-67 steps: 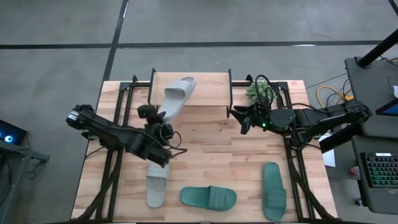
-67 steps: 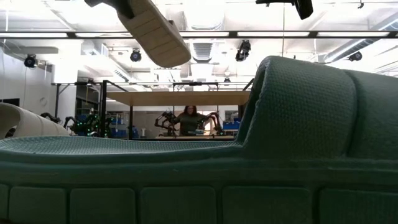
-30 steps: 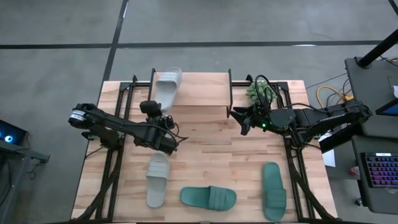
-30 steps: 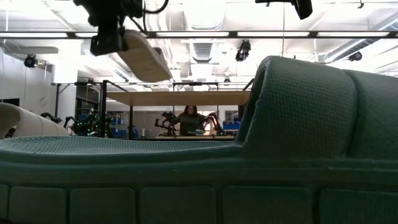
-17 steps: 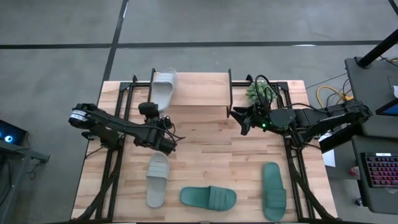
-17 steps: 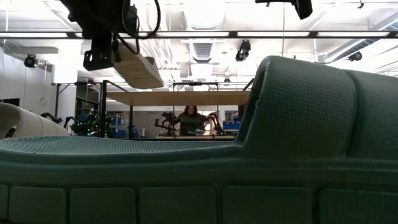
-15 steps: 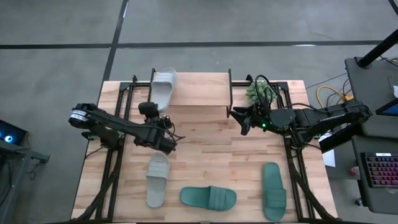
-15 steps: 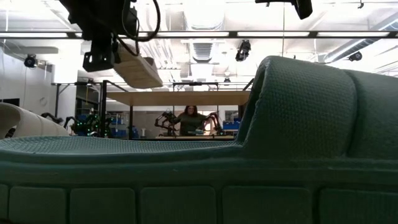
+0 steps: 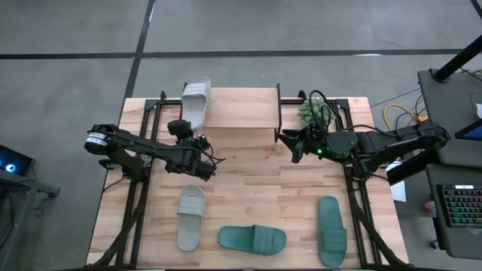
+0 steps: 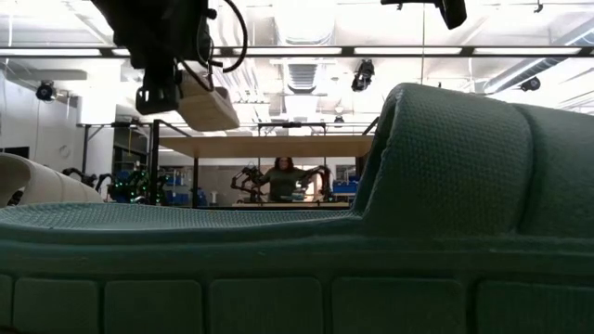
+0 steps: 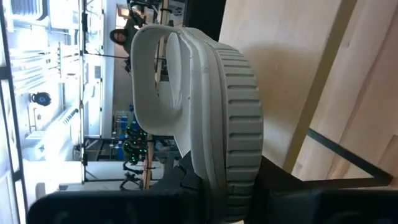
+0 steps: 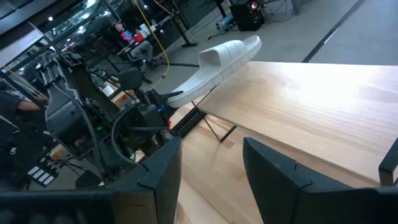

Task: Pick and place slides into the shelf
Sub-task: Put the right gray slipper on the shelf

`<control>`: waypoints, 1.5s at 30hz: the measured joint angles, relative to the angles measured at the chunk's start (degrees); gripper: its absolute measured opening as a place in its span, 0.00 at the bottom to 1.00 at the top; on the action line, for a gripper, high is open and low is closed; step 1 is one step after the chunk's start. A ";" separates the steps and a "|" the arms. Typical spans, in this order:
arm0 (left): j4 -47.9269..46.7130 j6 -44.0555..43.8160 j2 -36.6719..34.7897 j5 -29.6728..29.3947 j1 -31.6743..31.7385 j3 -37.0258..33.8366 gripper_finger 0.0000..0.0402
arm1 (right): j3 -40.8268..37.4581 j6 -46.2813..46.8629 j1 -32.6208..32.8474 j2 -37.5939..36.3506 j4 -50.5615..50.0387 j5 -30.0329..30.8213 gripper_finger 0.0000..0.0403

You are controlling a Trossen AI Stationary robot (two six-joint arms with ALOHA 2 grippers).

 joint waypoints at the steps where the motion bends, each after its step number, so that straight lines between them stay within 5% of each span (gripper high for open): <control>1: 0.64 0.00 0.00 0.01 0.24 -0.56 0.09 | 0.00 0.00 0.00 -0.01 0.02 0.00 0.40; 16: 6.39 0.66 0.00 0.94 0.31 -4.95 0.09 | 0.00 0.44 0.00 0.00 0.00 -0.11 0.40; 24: 17.58 12.37 0.00 0.32 0.95 -5.07 0.09 | 0.00 1.16 0.00 0.00 -0.01 -0.11 0.40; 45: 16.78 12.07 -0.11 -0.02 4.18 -7.26 0.09 | 0.00 1.53 0.00 0.00 0.00 -1.66 0.40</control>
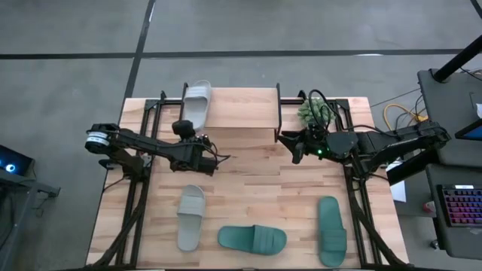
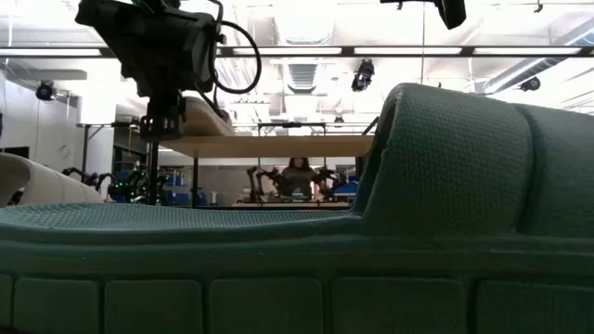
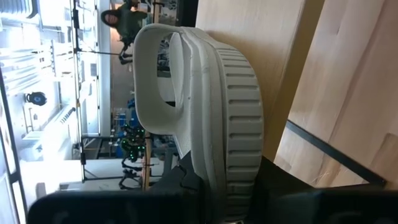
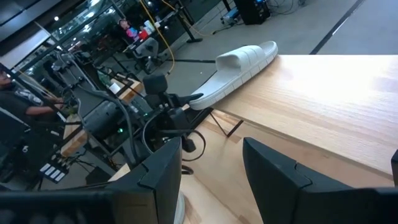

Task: Pick and place slides into the shelf
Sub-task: Put the right gray slipper on the shelf

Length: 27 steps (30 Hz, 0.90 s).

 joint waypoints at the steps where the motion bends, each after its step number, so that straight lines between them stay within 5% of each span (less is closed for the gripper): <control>1: -0.02 -0.01 0.00 -0.02 0.22 -0.26 0.09 | 0.00 0.00 0.00 0.00 0.00 0.00 0.40; 27: 3.37 -2.95 -0.09 1.95 1.04 -4.30 0.14 | 0.00 0.00 0.00 0.00 0.00 0.00 0.40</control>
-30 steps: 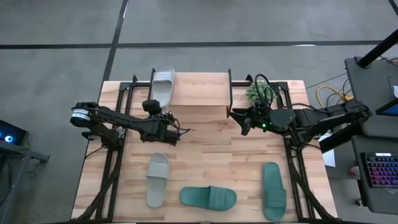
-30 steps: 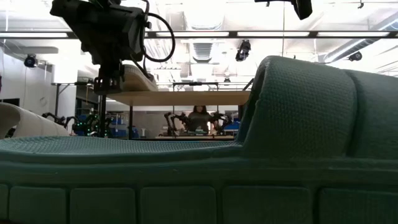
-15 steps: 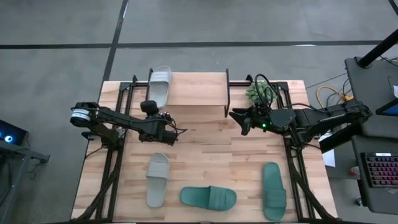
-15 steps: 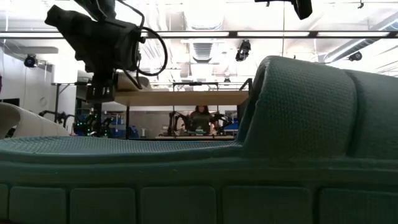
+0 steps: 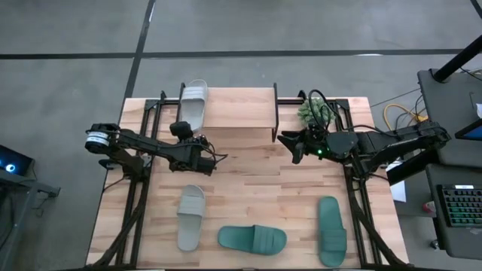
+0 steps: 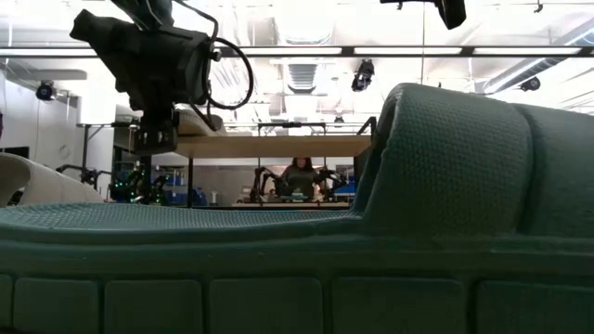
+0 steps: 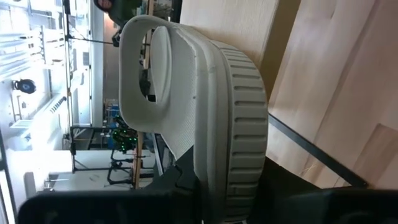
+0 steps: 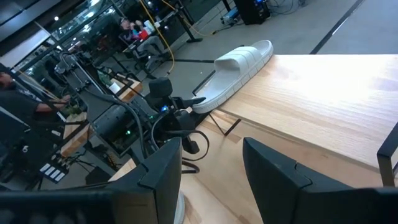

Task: Pick and place slides into the shelf
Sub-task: Put the right gray slipper on the shelf

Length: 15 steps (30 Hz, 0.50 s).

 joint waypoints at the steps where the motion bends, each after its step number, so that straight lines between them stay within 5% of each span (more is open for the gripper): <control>1: 0.04 0.00 0.00 0.04 0.04 0.00 0.14 | 0.00 0.01 0.00 0.00 0.00 0.00 0.40; 15: 2.19 -0.11 0.11 0.88 0.02 -0.02 0.14 | -0.02 0.42 0.00 0.00 0.00 -0.99 0.40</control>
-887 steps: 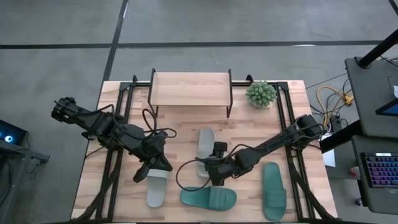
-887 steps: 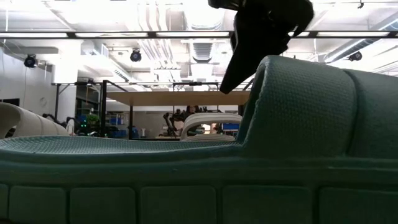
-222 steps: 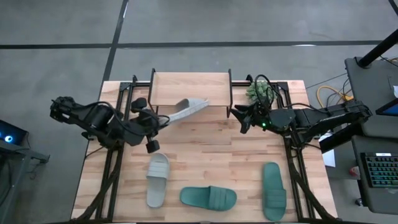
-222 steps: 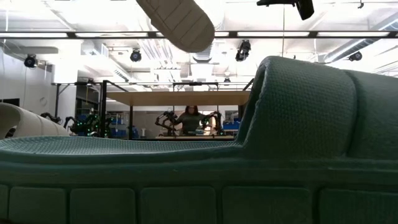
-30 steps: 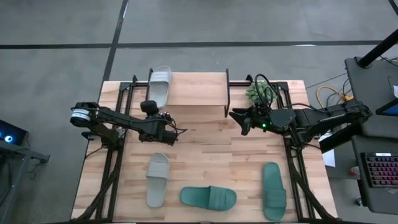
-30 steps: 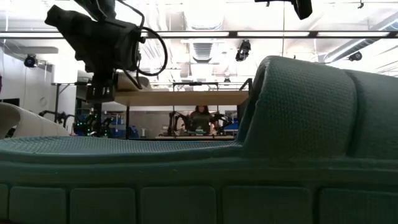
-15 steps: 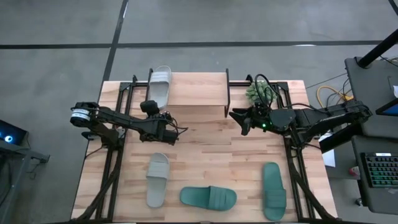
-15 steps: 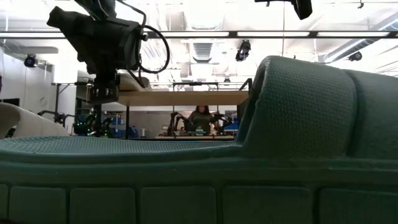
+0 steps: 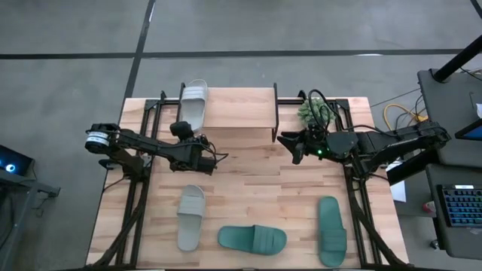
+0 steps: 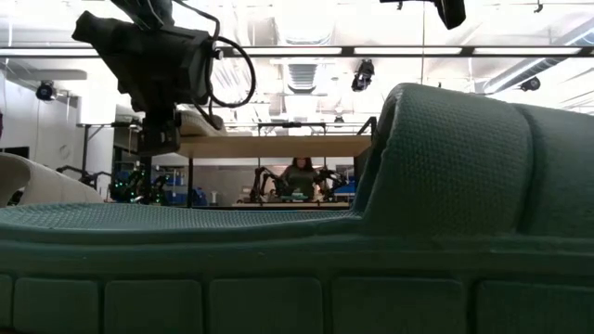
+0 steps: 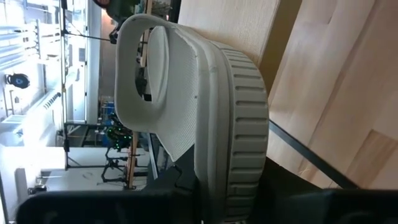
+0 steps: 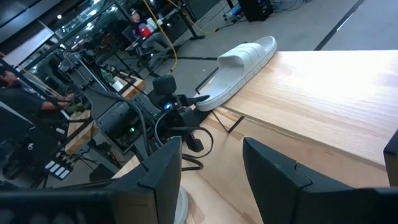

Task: Pick and place slides into the shelf
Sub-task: Put the right gray slipper on the shelf

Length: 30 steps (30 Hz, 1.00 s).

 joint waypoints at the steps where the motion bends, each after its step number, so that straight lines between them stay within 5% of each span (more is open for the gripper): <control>1: 0.09 0.00 0.00 0.04 0.00 0.00 0.14 | 0.00 0.00 0.00 0.00 0.00 -0.06 0.40; 10: 0.34 -0.08 -0.02 0.51 -0.02 0.00 0.15 | 0.00 0.00 0.00 0.00 0.00 -0.32 0.40; 21: 0.74 -3.12 -0.02 2.02 -0.02 0.00 0.34 | 0.00 0.00 0.00 0.00 0.03 -1.81 0.40; 30: -0.71 -2.78 -0.02 2.02 -0.02 0.33 0.40 | 0.00 -0.11 0.00 0.00 0.02 -1.81 0.40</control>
